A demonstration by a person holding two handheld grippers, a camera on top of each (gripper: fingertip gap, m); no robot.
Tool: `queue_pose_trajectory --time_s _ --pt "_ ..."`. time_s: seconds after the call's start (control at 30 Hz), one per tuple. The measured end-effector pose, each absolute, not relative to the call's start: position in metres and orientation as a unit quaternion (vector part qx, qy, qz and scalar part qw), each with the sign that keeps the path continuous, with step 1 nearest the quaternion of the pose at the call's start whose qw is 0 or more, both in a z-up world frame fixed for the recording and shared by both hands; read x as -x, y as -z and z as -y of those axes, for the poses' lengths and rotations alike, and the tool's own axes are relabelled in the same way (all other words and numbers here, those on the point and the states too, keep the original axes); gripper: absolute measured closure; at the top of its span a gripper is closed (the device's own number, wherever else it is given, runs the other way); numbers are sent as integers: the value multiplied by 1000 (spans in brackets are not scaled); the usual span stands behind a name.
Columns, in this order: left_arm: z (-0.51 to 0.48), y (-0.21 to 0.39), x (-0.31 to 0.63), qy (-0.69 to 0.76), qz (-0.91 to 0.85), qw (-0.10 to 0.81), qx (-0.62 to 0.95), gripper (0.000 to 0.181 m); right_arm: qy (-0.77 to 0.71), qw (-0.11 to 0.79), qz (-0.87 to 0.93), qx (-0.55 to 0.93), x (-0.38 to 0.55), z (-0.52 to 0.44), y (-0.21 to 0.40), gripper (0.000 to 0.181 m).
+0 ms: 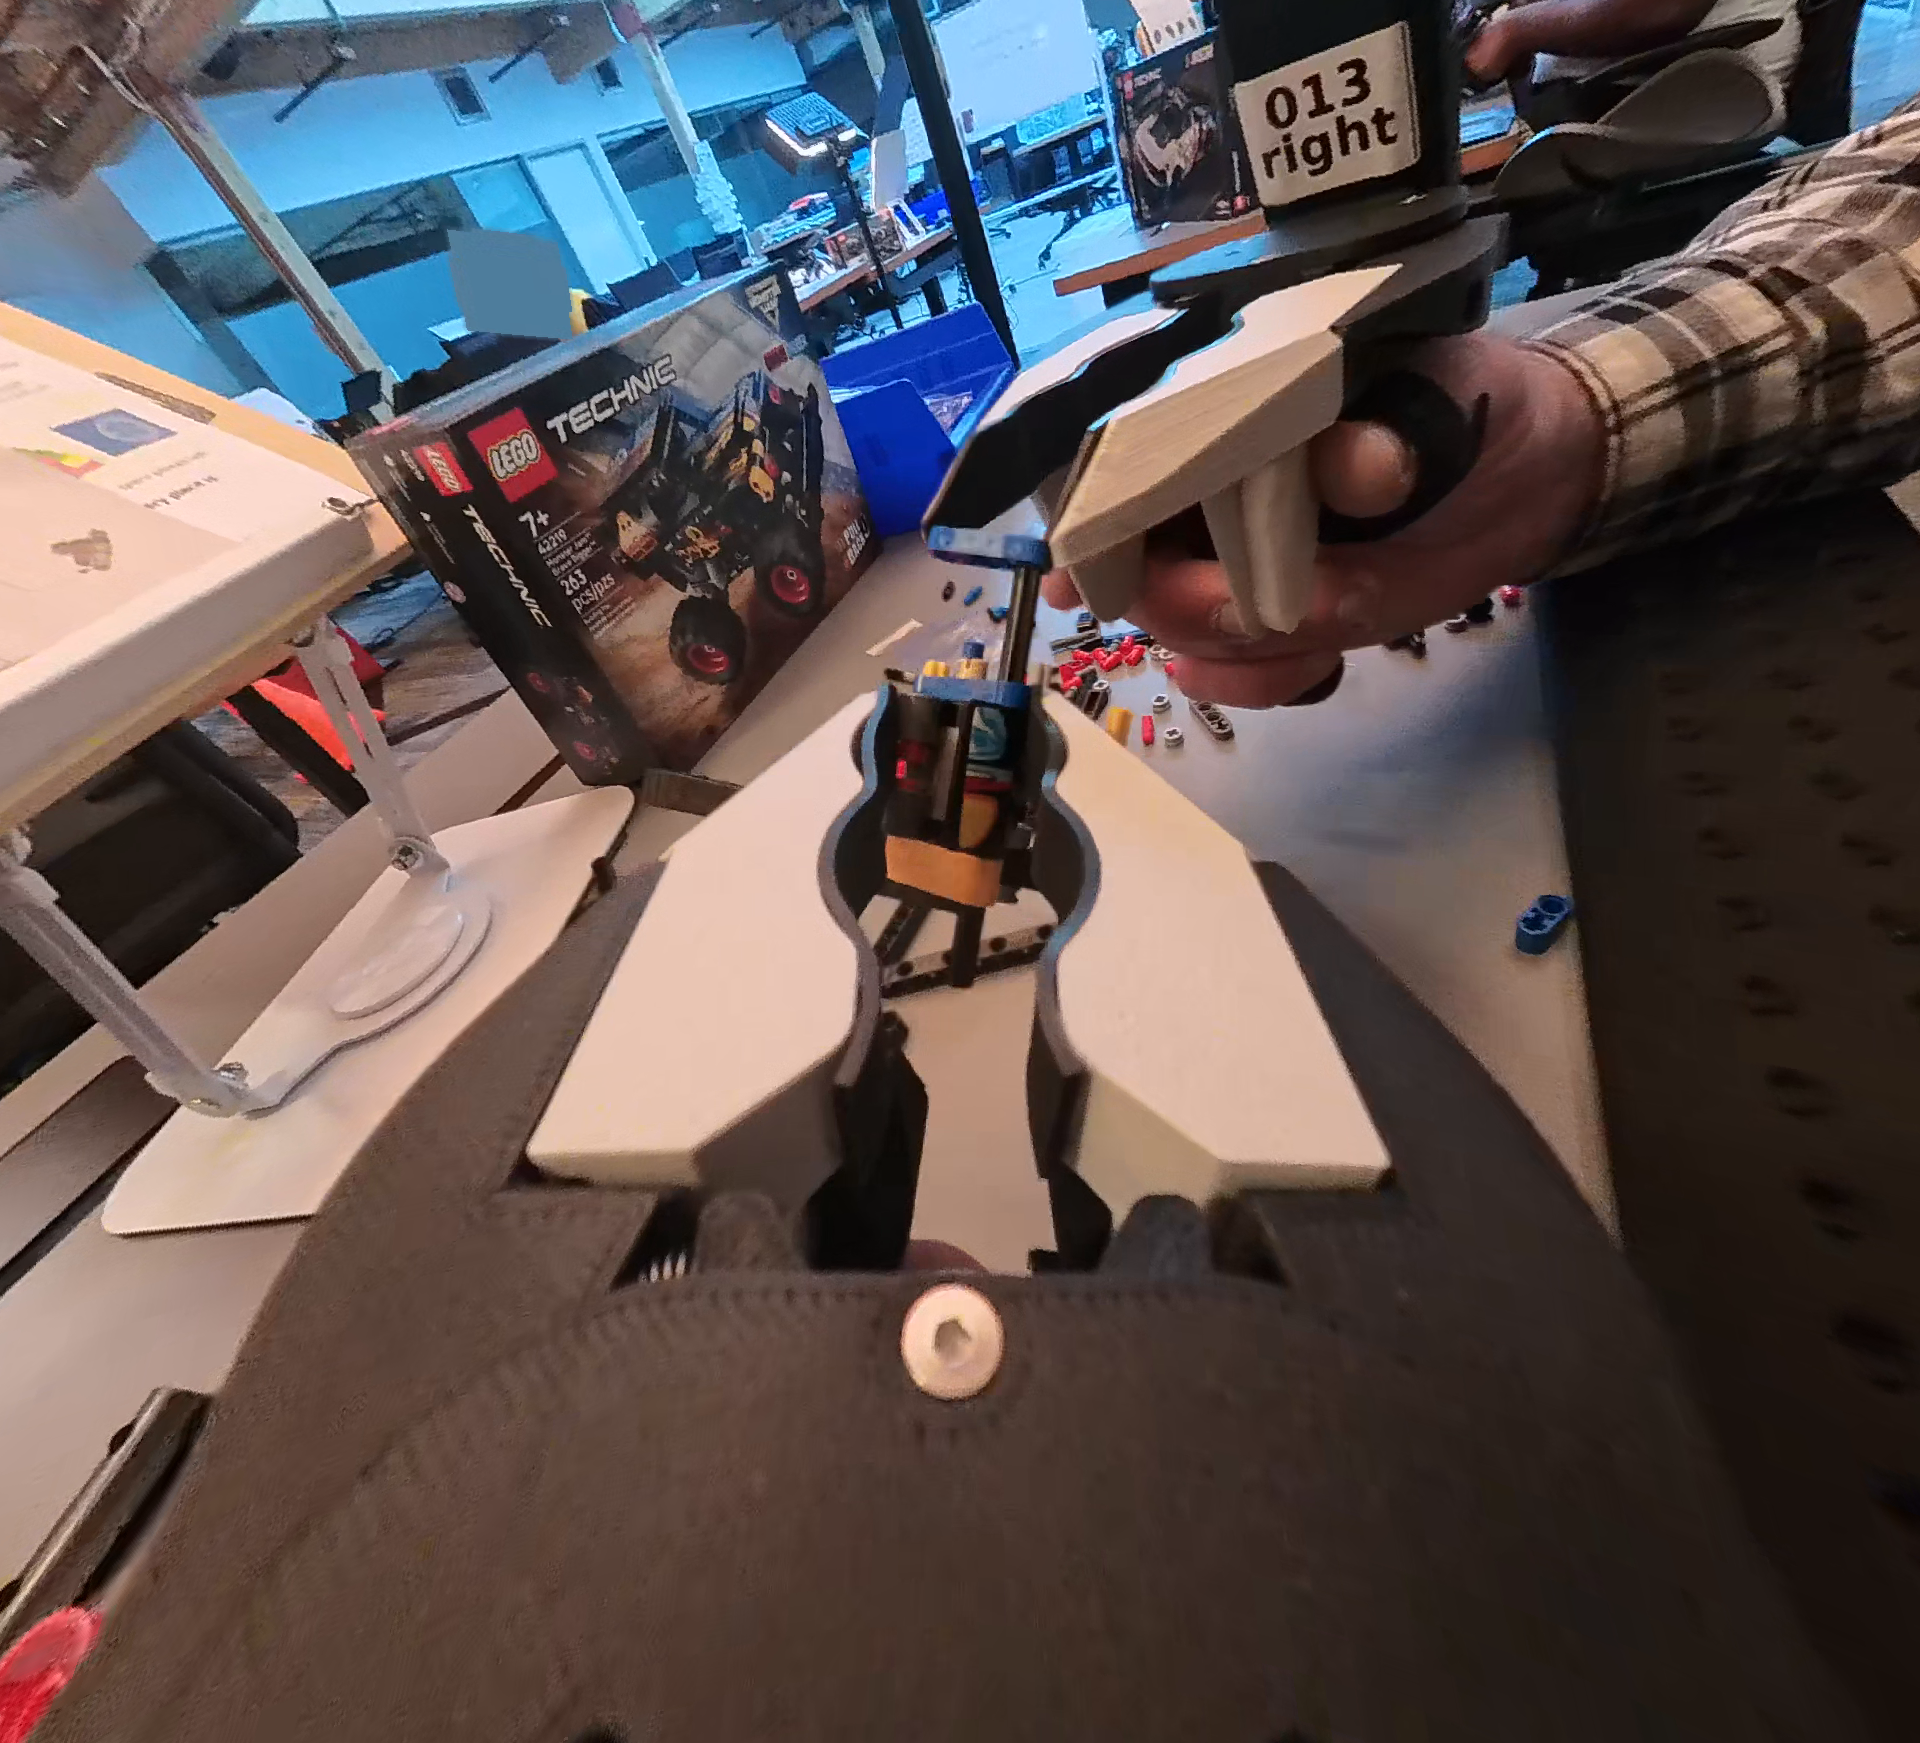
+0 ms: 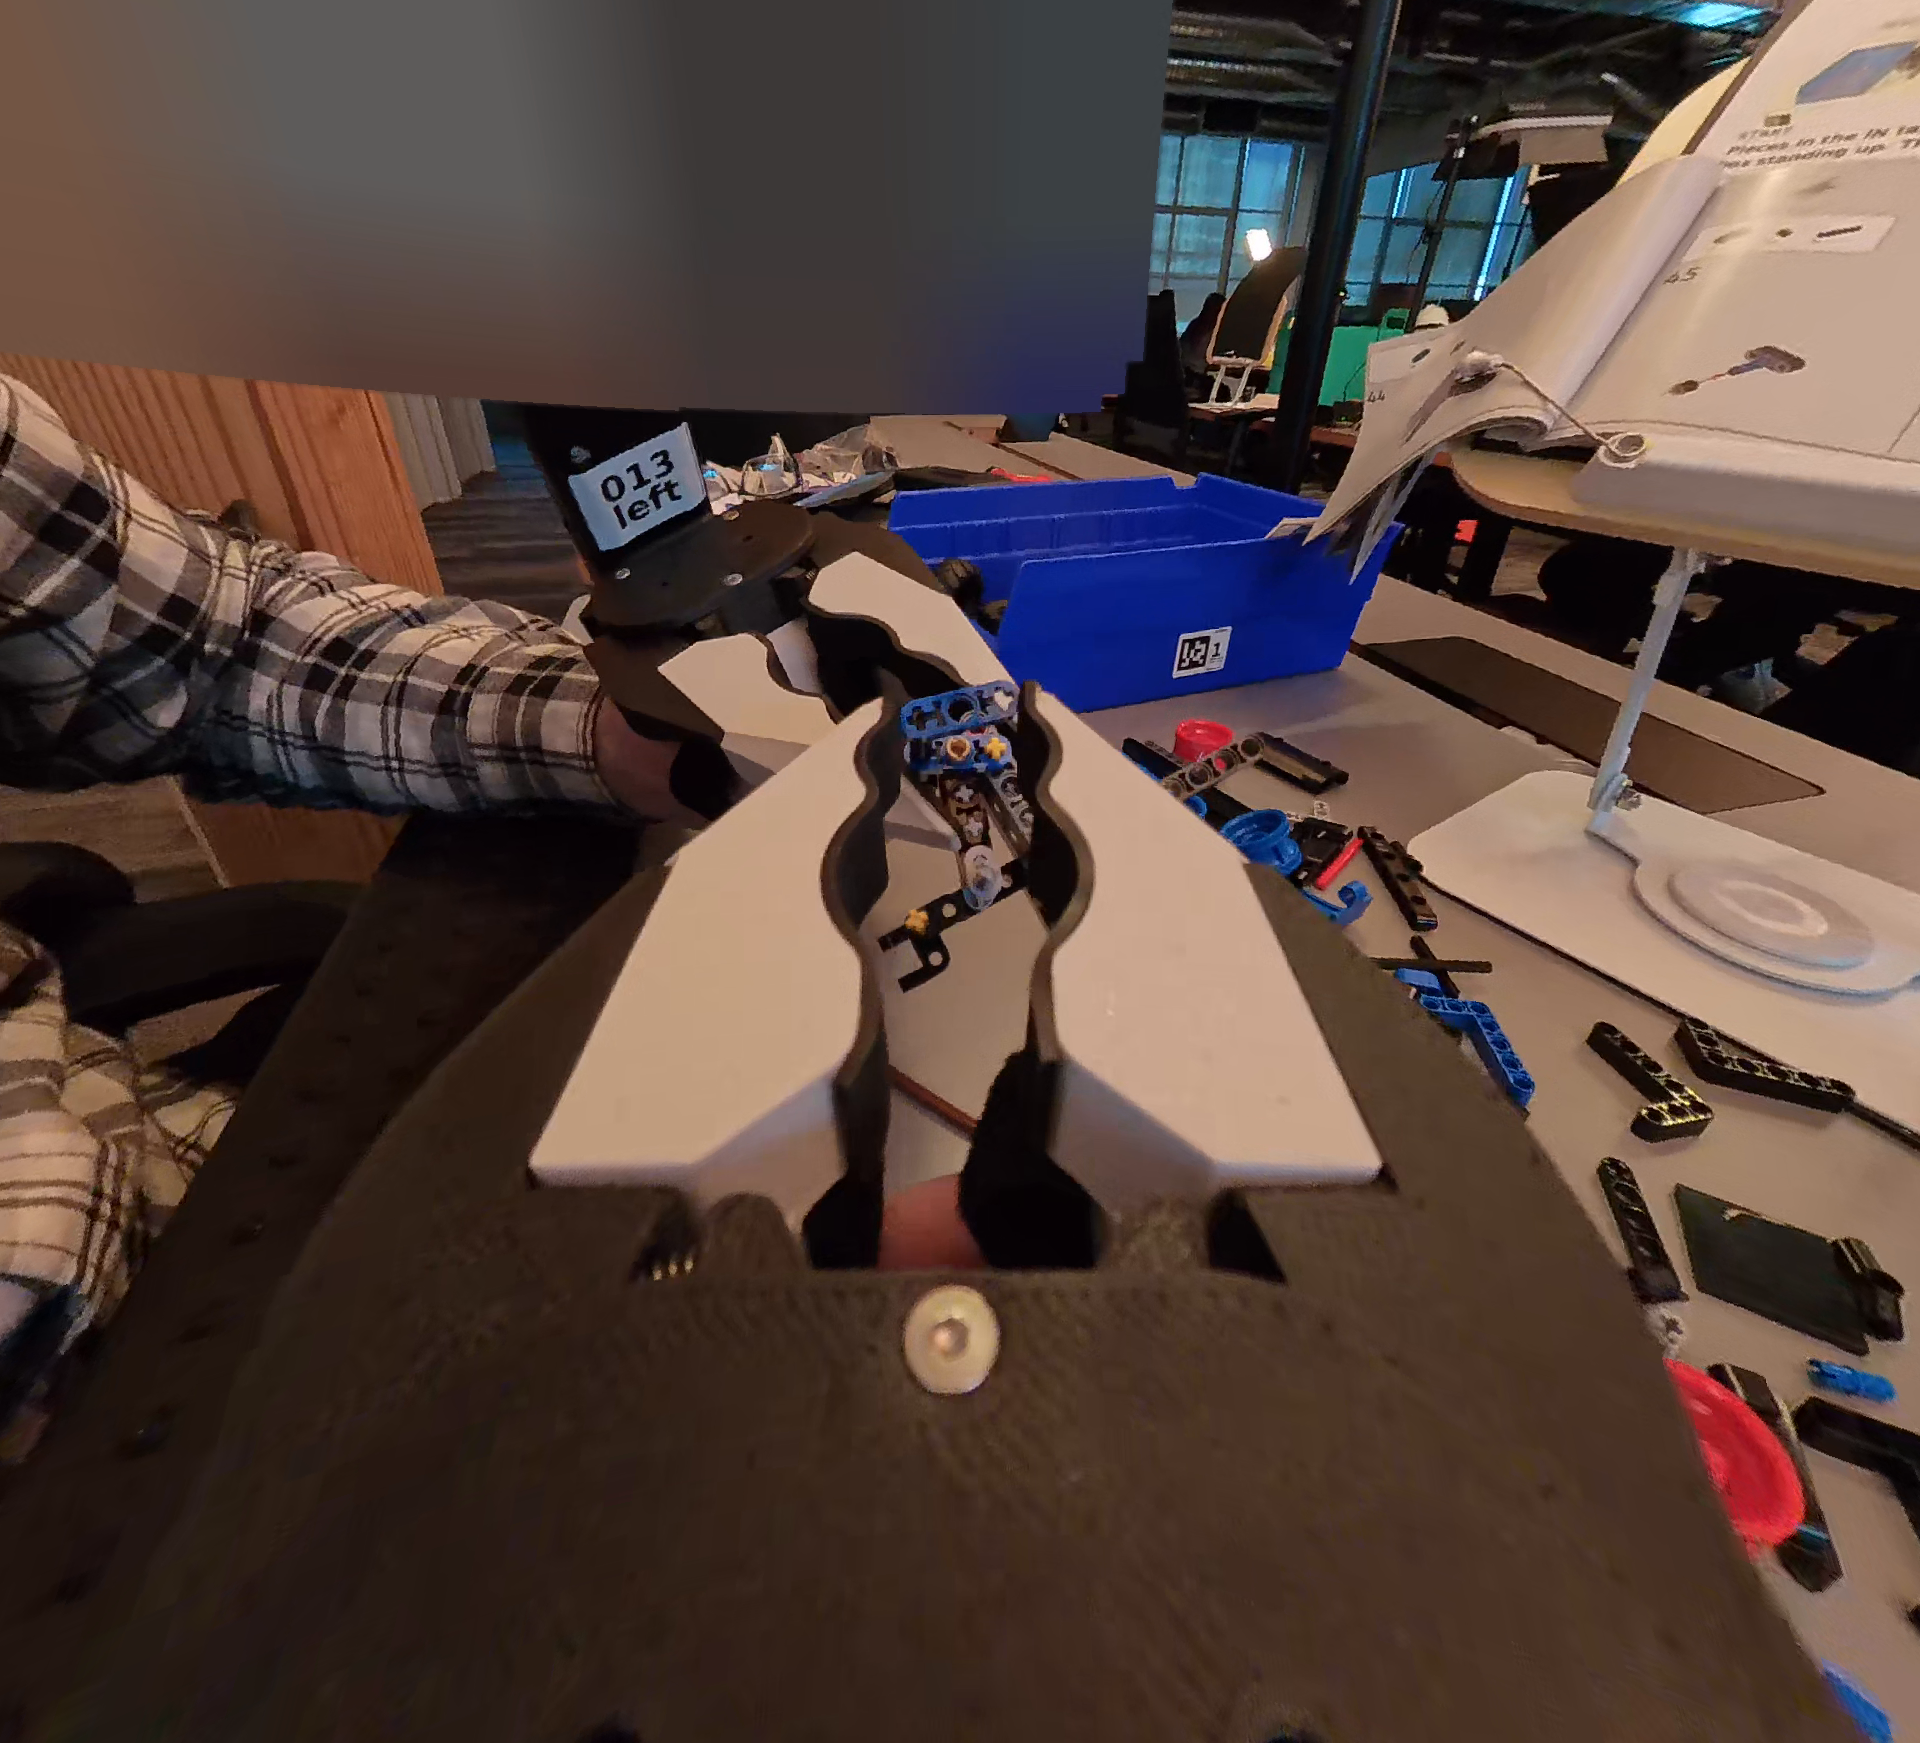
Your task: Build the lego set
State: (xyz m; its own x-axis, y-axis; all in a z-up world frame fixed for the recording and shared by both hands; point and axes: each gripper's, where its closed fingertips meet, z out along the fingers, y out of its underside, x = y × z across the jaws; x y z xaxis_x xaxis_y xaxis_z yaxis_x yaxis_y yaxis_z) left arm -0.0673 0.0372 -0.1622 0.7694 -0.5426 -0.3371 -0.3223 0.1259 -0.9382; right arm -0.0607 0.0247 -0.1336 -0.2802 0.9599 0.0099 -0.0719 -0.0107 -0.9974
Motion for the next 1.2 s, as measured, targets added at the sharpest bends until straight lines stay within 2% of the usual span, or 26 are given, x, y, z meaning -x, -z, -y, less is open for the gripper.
queue_pose_trajectory --time_s 0.63,1.2 --pt "-35 154 68 6 -342 690 638 161 -599 441 533 403 60 -22 129 161" --pt "-32 136 61 128 -277 711 634 161 -622 469 501 377 61 -18 111 161"
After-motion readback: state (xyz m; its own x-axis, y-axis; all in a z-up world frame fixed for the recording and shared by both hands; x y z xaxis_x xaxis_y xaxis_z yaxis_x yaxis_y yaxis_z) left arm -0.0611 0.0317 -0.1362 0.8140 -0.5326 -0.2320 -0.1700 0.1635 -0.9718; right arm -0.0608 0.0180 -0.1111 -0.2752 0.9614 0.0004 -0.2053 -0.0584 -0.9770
